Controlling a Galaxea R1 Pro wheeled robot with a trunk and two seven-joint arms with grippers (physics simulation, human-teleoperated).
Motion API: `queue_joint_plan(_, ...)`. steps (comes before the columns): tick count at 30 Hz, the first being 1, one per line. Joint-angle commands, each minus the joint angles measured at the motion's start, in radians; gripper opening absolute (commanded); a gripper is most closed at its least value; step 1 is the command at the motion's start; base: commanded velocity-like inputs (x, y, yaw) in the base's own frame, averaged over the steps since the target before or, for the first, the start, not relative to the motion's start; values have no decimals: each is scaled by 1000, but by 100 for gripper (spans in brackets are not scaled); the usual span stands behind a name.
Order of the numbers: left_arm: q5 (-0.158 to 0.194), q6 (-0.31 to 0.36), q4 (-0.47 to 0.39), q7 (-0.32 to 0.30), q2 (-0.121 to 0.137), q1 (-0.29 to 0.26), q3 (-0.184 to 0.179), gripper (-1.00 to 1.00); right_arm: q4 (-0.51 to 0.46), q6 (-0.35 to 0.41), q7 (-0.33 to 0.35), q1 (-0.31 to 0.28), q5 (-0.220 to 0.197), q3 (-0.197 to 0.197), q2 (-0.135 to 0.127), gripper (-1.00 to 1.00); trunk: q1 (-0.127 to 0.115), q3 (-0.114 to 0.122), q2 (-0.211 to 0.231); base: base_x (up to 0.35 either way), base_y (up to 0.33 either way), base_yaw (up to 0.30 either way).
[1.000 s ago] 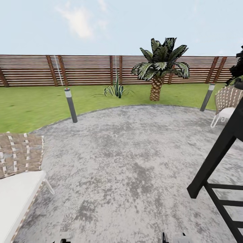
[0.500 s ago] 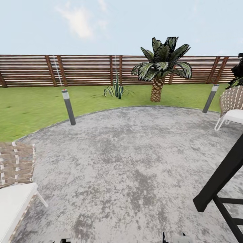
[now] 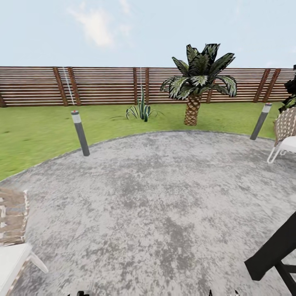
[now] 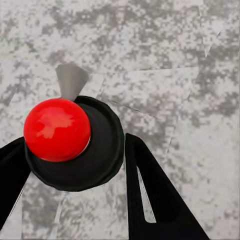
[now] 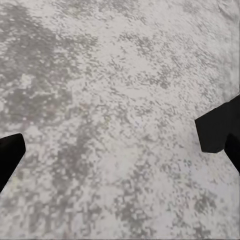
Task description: Pick up the pesticide atomizer in the garden and spray insectifuge to fully cover both potted plants in the garden.
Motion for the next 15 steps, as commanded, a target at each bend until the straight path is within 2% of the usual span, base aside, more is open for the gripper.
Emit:
queue_joint_plan(1, 11, -3, 1, -4, 0, -1, -6, -100, 0, -2, -7, 0, 11, -4, 4, 100, 0, -1, 0, 325, 0, 0)
queue_joint_plan(5, 11, -3, 1, -4, 0, -1, -6, -100, 0, -3, -7, 1, 9, -4, 9, 100, 0, -1, 0, 325, 0, 0)
queue_joint_plan(10, 11, -3, 1, -2, 0, -1, -6, -100, 2, -3, -6, 1, 16, 0, -2, 100, 0, -1, 0, 325, 0, 0)
queue_joint_plan(15, 11, -3, 1, -2, 0, -1, -6, -100, 4, -3, -6, 1, 15, 1, 5, 100, 0, -1, 0, 325, 0, 0)
